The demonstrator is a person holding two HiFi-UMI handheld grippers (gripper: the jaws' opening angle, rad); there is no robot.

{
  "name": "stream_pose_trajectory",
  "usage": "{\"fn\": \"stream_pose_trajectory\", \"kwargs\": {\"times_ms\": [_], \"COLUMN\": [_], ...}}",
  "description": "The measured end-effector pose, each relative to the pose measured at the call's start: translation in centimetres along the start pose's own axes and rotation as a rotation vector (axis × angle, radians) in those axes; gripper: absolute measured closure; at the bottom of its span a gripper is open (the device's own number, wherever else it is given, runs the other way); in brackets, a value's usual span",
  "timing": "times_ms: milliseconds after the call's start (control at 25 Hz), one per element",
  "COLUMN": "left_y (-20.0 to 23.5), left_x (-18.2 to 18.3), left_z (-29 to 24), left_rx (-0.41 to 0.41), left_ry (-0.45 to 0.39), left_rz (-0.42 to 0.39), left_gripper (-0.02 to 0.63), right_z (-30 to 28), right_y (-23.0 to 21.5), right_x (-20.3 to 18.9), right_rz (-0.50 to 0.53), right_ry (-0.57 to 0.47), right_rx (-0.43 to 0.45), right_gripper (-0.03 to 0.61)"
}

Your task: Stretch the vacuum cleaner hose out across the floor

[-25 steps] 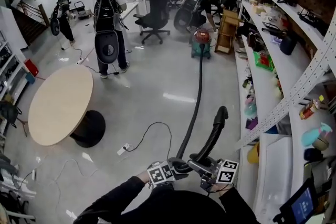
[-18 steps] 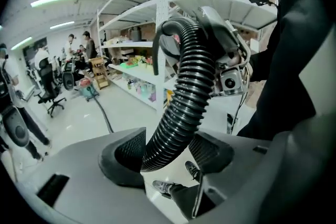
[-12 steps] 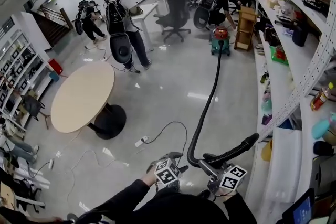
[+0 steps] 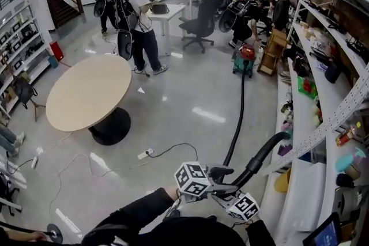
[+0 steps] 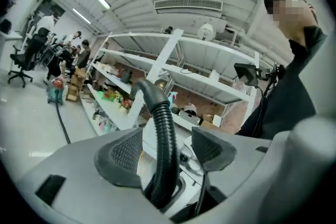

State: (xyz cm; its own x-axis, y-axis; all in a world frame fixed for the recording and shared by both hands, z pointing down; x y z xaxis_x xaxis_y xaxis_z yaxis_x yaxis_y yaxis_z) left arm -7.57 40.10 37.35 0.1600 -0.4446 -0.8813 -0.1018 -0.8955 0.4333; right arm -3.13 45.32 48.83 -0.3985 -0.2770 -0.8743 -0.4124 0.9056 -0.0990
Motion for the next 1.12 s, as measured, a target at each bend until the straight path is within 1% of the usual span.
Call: {"fn": "stream_pose_trajectory", "kwargs": {"times_ms": [80,200,280,320,360,440,480,520,640,720,760,840,920,1000,1120], "left_y": [0.2,0.6,1.1,1.3,1.5,1.5,1.3,0.9,-0.2,-0.7,-0.9,-1.2,-1.7,-2.5,-4.6], "left_x": [-0.7,-2.4,-3.6,-4.1,-4.6,-5.1,-5.1,-5.0,-4.9,-5.0,-5.0,-5.1,-5.4,-6.1,-7.9], "left_z": [1.1,2.8,4.0,4.6,5.3,6.8,7.6,8.3,9.8,10.7,11.2,11.8,12.0,11.5,9.2], "left_rx": [-0.01,-0.061,-0.092,-0.101,-0.11,-0.14,-0.153,-0.16,-0.14,-0.112,-0.1,-0.078,-0.053,-0.019,0.039], "left_ry": [0.022,0.044,0.046,0.042,0.034,-0.006,-0.035,-0.061,-0.091,-0.095,-0.099,-0.107,-0.104,-0.078,-0.012], "left_rz": [-0.023,0.0,0.028,0.046,0.073,0.131,0.141,0.123,-0.018,-0.099,-0.124,-0.142,-0.144,-0.151,-0.18], "left_gripper": [0.324,0.324,0.327,0.358,0.376,0.399,0.416,0.449,0.451,0.451,0.451,0.451,0.451,0.451,0.449], "right_z": [-3.1,-6.8,-9.0,-10.0,-10.8,-12.1,-12.5,-12.8,-13.1,-12.8,-12.4,-10.8,-8.1,-4.4,2.5], "right_y": [2.7,5.4,6.2,6.5,6.8,7.2,7.1,6.8,5.7,5.5,5.6,6.0,6.3,6.6,7.0], "right_x": [0.2,0.5,0.5,0.5,0.5,0.7,0.9,1.1,1.5,1.4,1.2,0.7,-0.2,-1.2,-2.1], "right_rz": [0.093,0.177,0.179,0.167,0.153,0.13,0.126,0.128,0.122,0.069,0.028,-0.078,-0.205,-0.343,-0.526], "right_ry": [0.121,0.241,0.276,0.283,0.284,0.276,0.269,0.263,0.25,0.225,0.208,0.162,0.087,-0.028,-0.267], "right_rx": [0.042,0.064,0.064,0.062,0.058,0.031,0.003,-0.034,-0.155,-0.208,-0.218,-0.215,-0.219,-0.236,-0.265], "right_gripper": [0.413,0.413,0.414,0.414,0.414,0.413,0.413,0.411,0.411,0.357,0.35,0.35,0.35,0.35,0.35]}}
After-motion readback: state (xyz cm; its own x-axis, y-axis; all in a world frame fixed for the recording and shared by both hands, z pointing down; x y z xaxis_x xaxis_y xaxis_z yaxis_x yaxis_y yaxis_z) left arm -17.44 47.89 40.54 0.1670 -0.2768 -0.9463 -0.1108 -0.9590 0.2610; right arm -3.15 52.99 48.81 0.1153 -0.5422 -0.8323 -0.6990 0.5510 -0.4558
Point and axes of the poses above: the fingertips, and each gripper's own axes: z backward along the fingers, y to its left, x out of its top, the point moved 6 cm from there along z, backward along the fingers, and after that the axes turned 4 degrees about x, right-handed, at the moved point
